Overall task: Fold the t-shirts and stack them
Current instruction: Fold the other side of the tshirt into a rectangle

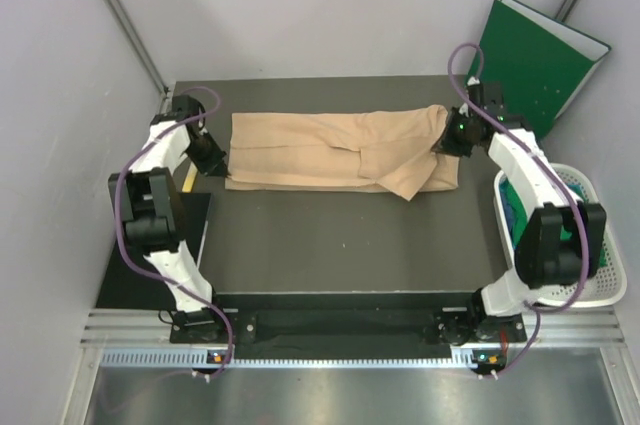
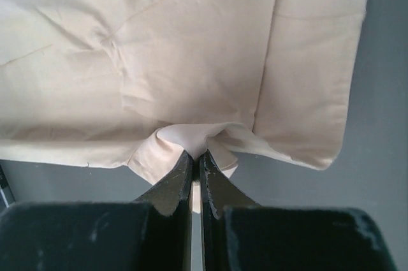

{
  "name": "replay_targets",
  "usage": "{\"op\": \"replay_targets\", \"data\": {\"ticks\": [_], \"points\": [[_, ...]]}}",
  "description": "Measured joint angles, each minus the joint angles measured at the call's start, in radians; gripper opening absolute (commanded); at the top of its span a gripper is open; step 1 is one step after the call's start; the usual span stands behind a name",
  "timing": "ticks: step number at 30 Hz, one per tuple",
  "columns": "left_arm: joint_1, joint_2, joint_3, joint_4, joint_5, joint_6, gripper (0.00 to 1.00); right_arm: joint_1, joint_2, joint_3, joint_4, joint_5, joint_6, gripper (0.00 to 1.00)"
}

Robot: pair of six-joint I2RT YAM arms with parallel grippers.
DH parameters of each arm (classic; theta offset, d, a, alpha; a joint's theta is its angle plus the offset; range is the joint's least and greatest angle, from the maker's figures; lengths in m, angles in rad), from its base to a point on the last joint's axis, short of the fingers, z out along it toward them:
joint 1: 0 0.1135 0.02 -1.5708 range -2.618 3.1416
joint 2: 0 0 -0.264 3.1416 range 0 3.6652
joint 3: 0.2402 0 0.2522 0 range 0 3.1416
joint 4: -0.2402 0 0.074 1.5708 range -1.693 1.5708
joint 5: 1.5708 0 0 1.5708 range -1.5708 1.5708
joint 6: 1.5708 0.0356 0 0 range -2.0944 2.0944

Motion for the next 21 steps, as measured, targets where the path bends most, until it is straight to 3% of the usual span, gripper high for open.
{"op": "replay_targets", "data": {"ticks": [11, 21], "points": [[0.005, 0.193, 0.203, -0.016, 0.036, -0.024, 0.0, -0.037, 0.296, 0.281, 0.043, -0.124, -0.028, 0.01], [0.011, 0.305, 0.323, -0.029, 0.064, -0.045, 0.0, -0.045, 0.436, 0.38, 0.082, -0.208, -0.01, 0.01]]}}
